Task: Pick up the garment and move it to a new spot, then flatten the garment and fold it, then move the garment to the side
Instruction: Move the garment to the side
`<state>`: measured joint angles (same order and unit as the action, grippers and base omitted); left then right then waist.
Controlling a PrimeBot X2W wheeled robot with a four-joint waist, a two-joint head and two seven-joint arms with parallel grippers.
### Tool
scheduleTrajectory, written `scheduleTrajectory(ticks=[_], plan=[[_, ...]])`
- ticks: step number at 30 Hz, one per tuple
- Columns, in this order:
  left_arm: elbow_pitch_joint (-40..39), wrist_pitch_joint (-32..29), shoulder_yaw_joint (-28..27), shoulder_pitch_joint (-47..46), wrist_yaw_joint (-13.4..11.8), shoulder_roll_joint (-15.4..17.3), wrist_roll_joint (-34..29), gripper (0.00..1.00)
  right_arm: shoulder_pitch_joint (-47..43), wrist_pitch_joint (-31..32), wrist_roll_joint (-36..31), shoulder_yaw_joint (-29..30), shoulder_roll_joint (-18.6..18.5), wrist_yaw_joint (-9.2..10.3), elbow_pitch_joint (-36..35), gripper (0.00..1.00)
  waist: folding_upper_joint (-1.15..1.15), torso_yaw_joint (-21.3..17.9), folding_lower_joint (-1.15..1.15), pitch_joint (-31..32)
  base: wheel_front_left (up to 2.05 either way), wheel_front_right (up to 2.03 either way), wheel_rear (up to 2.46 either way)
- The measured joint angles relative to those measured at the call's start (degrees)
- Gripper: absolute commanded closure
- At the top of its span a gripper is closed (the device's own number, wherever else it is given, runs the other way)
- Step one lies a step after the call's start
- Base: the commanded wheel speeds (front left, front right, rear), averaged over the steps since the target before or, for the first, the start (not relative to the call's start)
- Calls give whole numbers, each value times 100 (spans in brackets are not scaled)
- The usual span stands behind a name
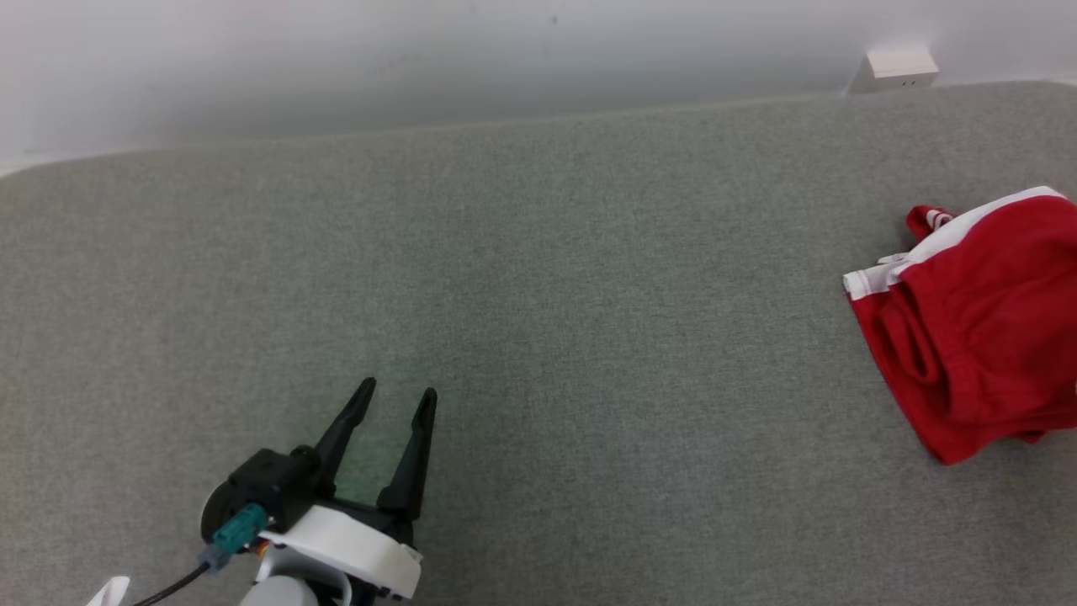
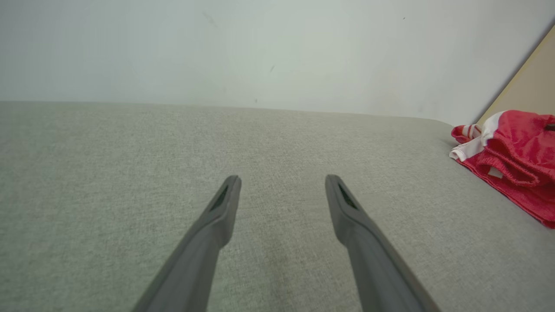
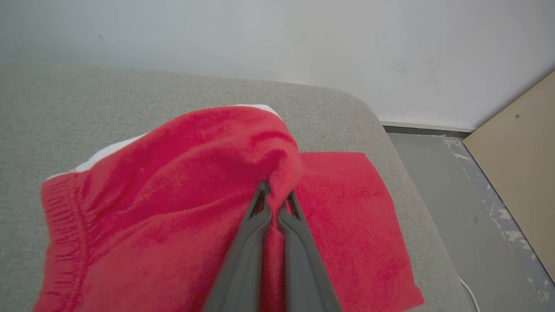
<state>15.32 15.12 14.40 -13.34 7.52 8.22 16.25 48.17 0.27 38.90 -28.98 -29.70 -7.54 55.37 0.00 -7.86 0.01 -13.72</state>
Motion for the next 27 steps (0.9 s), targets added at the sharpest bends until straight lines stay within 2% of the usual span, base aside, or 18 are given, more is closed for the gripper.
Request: scheduleTrajectory(ticks=[2, 4, 5, 6, 7, 15, 23, 27], plan=[[-32, 1, 3, -50, 0, 29, 15, 0, 114, 19, -58, -15, -101, 0, 180, 100, 0, 67, 0, -148, 0, 0, 0], [-45, 0, 24, -99, 1, 35, 52, 0, 189, 88, -97, -18, -115, 0, 441, 87, 0, 133, 0, -271, 0, 0, 0], [-46, 0, 43, -123, 1, 35, 60, 0, 192, 90, -101, -9, -87, 0, 569, 74, 0, 169, 0, -316, 0, 0, 0], [-44, 0, 46, -143, 1, 34, 67, 0, 196, 69, -105, 10, -25, 0, 712, 41, 0, 205, 0, -349, 0, 0, 0], [-40, 1, 62, -156, 1, 30, 86, 0, 198, 62, -127, 20, 37, 0, 853, 0, 0, 240, 0, -370, 0, 0, 0], [29, 0, -26, -178, 1, -30, 140, 0, 221, -439, -444, 165, 263, 0, 1694, 0, 0, 334, 0, -227, 0, 0, 0], [92, 0, -344, 64, 1, -158, 132, 0, 214, -1146, -698, 297, 468, 0, 1789, 0, 0, 330, -1, 409, 0, 0, 0], [109, 0, -538, 229, -11, -180, 85, 0, 138, -1326, -703, 247, 622, 0, 1513, 0, 0, 347, -1, 839, 0, 0, 0]])
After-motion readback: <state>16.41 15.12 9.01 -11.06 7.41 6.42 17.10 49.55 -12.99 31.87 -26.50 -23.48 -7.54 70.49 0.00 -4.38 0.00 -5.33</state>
